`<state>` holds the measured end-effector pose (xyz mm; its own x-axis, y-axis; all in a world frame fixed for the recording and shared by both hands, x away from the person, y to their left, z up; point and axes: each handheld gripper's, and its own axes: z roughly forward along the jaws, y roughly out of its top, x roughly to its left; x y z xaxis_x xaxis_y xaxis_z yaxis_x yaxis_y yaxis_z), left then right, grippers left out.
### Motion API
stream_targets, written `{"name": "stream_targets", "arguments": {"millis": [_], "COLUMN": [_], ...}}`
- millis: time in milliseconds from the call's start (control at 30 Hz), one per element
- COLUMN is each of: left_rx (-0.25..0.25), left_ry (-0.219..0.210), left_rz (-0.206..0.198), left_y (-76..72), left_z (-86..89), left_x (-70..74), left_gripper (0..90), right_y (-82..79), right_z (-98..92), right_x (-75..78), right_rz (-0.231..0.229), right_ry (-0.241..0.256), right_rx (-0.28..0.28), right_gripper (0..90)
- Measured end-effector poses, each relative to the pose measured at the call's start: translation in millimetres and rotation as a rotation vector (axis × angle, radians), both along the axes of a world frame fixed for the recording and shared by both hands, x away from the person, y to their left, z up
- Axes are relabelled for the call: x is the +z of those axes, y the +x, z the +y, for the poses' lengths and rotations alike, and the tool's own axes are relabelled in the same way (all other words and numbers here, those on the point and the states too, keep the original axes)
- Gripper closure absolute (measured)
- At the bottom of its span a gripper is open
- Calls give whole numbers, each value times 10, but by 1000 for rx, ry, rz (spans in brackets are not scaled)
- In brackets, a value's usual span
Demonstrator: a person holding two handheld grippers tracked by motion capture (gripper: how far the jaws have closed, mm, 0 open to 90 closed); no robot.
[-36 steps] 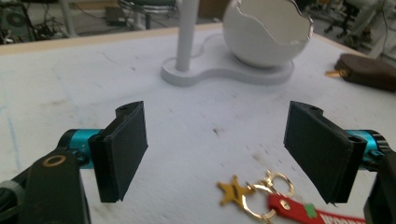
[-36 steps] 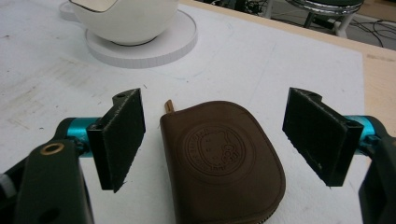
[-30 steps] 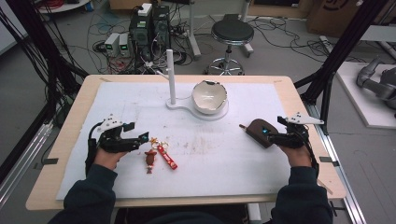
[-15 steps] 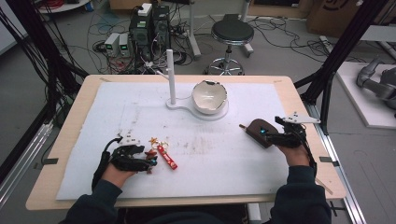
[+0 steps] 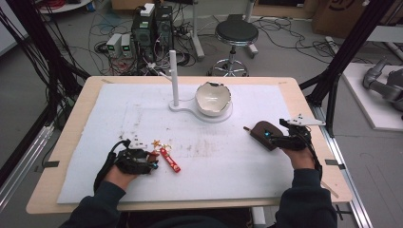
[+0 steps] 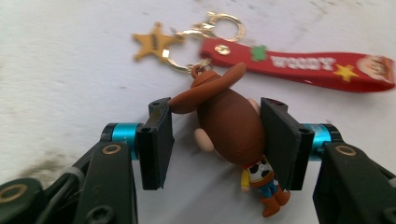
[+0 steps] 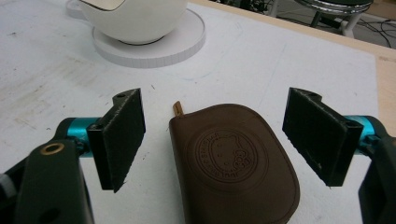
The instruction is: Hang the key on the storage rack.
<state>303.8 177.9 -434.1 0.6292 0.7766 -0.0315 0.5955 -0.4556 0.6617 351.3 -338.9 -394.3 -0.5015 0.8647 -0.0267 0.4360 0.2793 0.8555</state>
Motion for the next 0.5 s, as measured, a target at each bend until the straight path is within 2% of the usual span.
{"name": "stream_targets", "arguments": {"millis": [33, 133, 233, 333, 500], "left_rx": [3, 32, 41, 46, 38], "left_ry": [-20, -132, -214, -274, -331], "left_rz": [-3, -22, -48, -77, -141], "left_y": [29, 85, 129, 159, 188], "left_z": [37, 142, 218, 268, 321], "left_x": [15, 95, 179, 255, 401], "left_gripper": [461, 462, 462, 463, 464], "right_y": [0, 0, 5, 5, 6], "right_z": [0, -3, -6, -3, -11], "right_x": [0, 0, 0, 1, 4], "right_rz": [0, 0, 1, 1, -2], "right_ry": [0, 0, 1, 4, 6], "right_rx": [0, 0, -1, -2, -1], "right_gripper": [214, 214, 214, 214, 214]}}
